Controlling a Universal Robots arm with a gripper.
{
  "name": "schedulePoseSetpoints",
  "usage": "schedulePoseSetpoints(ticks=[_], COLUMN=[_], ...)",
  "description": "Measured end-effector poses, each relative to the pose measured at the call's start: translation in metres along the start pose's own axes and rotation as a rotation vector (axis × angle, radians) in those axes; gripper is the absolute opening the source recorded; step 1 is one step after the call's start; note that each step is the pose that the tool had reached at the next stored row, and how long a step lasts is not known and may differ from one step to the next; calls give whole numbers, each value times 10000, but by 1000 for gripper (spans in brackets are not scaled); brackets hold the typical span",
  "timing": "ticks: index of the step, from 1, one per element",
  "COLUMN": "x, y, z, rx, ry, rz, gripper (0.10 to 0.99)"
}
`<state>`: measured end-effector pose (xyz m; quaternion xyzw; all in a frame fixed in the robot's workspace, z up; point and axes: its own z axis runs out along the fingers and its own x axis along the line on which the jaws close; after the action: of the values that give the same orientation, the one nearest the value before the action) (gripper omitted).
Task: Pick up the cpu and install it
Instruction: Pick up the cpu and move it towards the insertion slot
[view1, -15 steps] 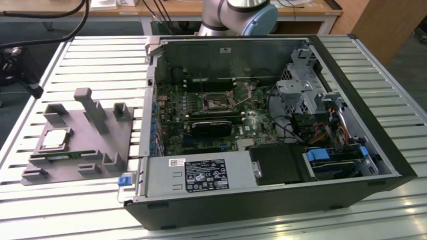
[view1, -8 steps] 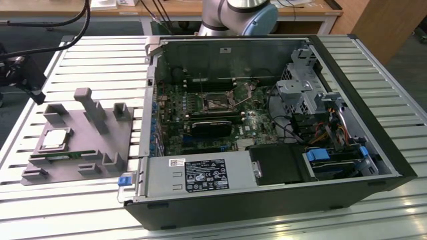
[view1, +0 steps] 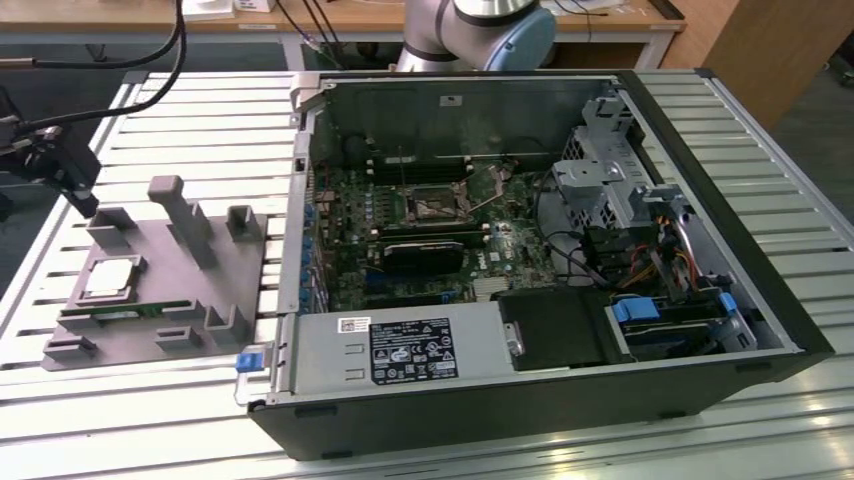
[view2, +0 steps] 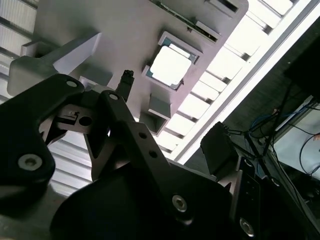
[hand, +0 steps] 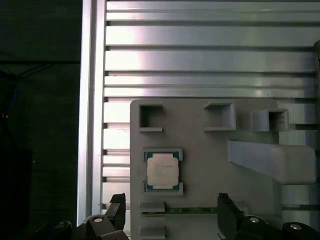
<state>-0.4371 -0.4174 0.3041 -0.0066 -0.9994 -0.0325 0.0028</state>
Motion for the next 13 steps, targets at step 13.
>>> schedulePoseSetpoints(ticks=[13], x=[-1], y=[-8], z=[127], rx=[-7], ry=[0], rz=[1], gripper=[820])
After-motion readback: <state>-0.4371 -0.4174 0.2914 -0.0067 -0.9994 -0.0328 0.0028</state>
